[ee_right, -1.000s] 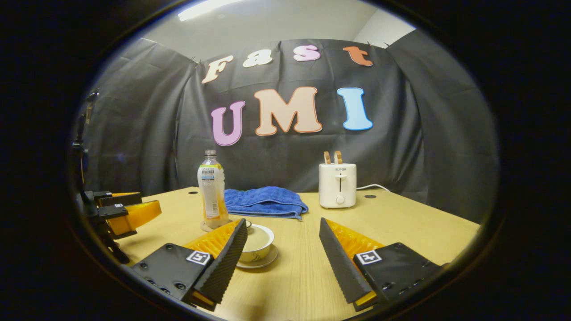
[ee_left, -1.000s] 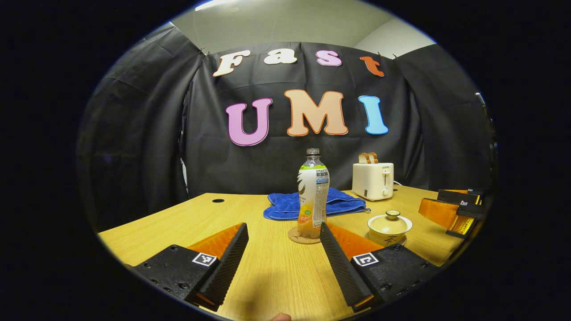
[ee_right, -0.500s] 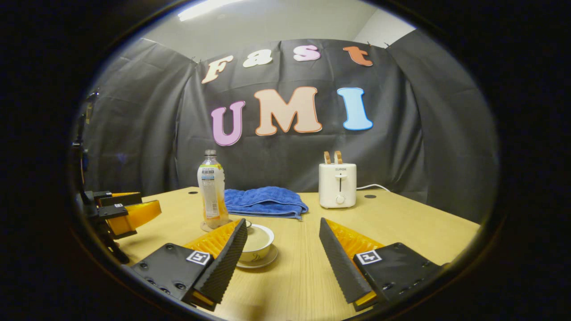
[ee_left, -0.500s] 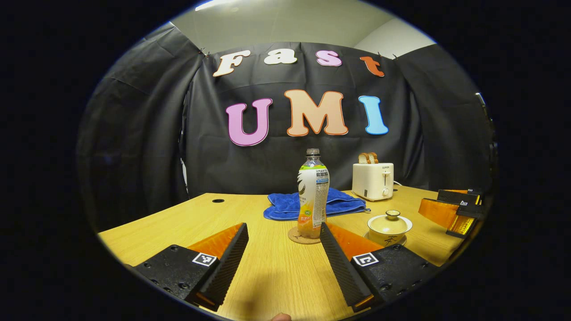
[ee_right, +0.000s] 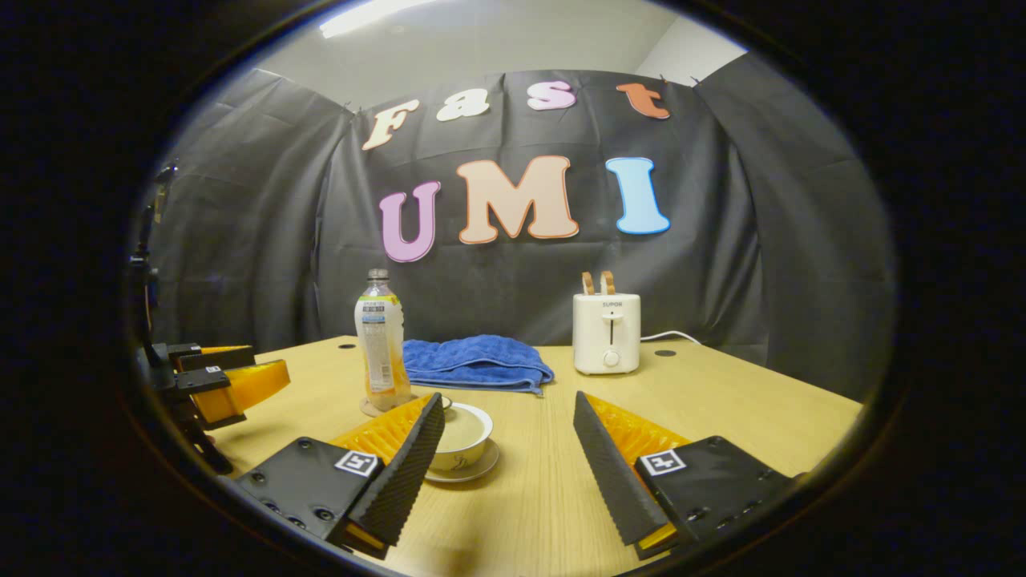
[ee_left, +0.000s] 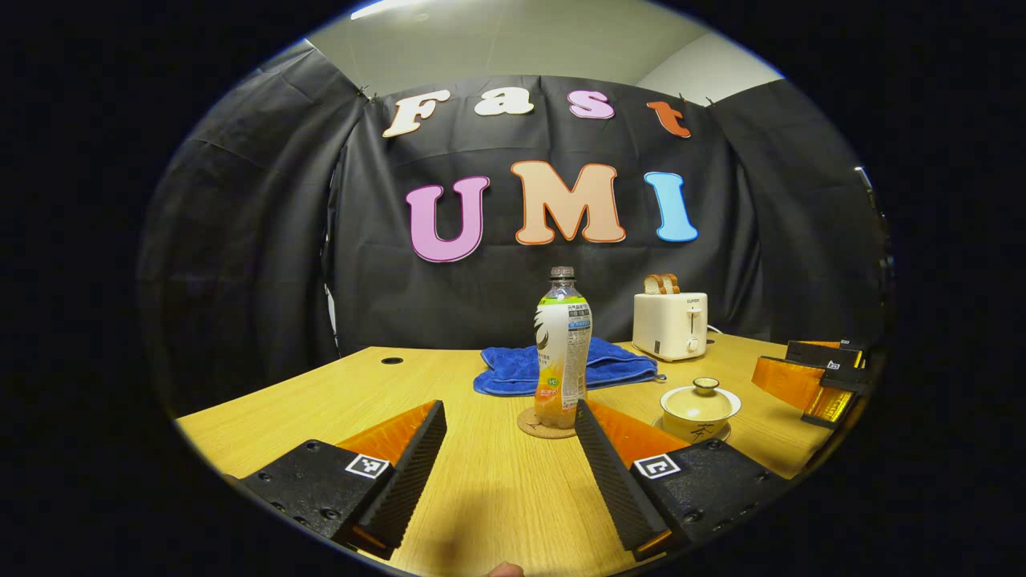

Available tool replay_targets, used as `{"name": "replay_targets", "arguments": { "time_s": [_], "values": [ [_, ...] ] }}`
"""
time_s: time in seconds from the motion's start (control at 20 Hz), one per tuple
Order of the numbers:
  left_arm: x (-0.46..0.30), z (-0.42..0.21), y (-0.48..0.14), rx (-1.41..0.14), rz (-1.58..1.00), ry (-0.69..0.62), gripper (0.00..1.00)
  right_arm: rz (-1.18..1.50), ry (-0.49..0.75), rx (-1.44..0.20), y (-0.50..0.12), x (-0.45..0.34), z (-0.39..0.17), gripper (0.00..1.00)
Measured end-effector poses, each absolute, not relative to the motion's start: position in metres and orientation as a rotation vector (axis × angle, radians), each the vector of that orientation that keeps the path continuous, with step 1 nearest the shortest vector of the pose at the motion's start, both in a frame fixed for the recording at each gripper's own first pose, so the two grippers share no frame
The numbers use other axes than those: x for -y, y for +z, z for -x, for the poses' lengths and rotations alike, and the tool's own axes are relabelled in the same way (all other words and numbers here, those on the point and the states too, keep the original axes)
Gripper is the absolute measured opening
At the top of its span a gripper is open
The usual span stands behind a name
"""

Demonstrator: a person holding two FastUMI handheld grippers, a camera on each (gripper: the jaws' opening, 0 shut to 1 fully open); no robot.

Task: Open the teacup lid with one hand, grasp the water bottle and pour water into the teacup with the other hand; after pouring, place the water bottle on the coaster and then close the teacup lid.

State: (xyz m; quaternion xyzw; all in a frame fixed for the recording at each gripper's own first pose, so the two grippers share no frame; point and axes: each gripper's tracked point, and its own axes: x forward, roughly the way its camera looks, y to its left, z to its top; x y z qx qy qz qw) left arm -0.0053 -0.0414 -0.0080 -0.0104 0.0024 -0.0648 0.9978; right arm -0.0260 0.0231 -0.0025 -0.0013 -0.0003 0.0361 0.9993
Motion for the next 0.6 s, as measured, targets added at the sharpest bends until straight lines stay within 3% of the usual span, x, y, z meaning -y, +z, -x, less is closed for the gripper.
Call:
{"name": "replay_targets", "arguments": {
  "time_s": [0.6],
  "values": [
    [0.0399,0.0055,-0.0079,-0.004,0.020,-0.122,0.95,0.002,0.072,-0.002,-0.0027,-0.0225,0.0262,1.00]
  ]
}}
